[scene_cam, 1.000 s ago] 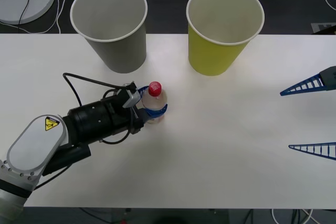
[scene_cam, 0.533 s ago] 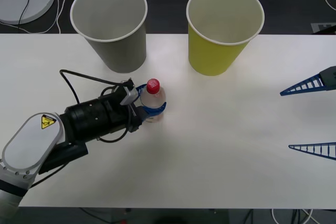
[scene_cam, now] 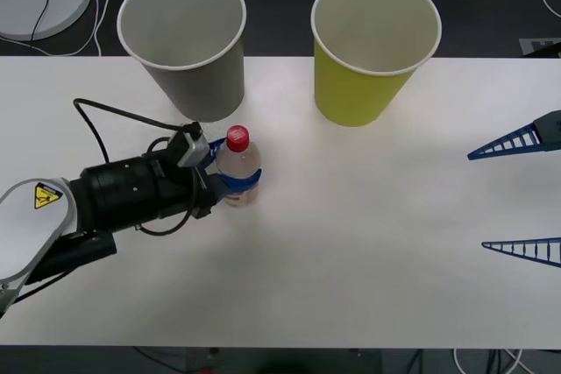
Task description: Put the can into the green bin and the plastic bottle into the gray bin
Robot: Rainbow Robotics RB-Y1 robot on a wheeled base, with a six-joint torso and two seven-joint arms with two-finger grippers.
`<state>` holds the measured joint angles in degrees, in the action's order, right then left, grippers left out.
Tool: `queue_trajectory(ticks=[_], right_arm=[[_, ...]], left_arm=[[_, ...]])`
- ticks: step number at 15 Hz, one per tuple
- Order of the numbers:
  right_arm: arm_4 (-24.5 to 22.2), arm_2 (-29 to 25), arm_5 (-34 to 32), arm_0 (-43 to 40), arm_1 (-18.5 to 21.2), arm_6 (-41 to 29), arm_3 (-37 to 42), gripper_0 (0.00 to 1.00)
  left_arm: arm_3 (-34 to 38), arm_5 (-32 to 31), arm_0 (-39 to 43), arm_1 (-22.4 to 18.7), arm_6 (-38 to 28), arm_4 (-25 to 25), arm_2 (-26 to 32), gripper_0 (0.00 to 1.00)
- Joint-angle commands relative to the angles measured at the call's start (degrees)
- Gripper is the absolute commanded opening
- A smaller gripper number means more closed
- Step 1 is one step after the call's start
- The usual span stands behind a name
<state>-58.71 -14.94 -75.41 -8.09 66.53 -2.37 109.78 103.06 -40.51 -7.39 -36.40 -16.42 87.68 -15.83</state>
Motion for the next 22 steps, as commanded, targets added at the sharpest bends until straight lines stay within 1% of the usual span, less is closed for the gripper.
queue_trajectory(ticks=[1, 6, 14, 21, 22], right_arm=[[0.0, 0.0, 0.0, 0.0, 0.0, 0.0, 0.0, 1.0], [0.0, 0.0, 0.0, 0.0, 0.0, 0.0, 0.0, 1.0], [0.0, 0.0, 0.0, 0.0, 0.0, 0.0, 0.0, 1.0], [0.0, 0.0, 0.0, 0.0, 0.0, 0.0, 0.0, 1.0], [0.0, 0.0, 0.0, 0.0, 0.0, 0.0, 0.0, 1.0]], left_arm=[[1.0, 0.08, 0.0, -3.24, -0.72, -1.99, 0.27, 0.0], [2.41, 0.08, 0.0, -9.31, -2.48, -4.63, 1.15, 0.0], [4.78, 0.08, 0.0, -18.98, -7.14, -9.02, 1.85, 0.0], [7.68, -0.1, 0.0, -25.04, -11.62, -12.45, 2.11, 0.0], [8.03, -1.95, 0.0, -26.18, -13.29, -12.27, 3.17, 0.0]])
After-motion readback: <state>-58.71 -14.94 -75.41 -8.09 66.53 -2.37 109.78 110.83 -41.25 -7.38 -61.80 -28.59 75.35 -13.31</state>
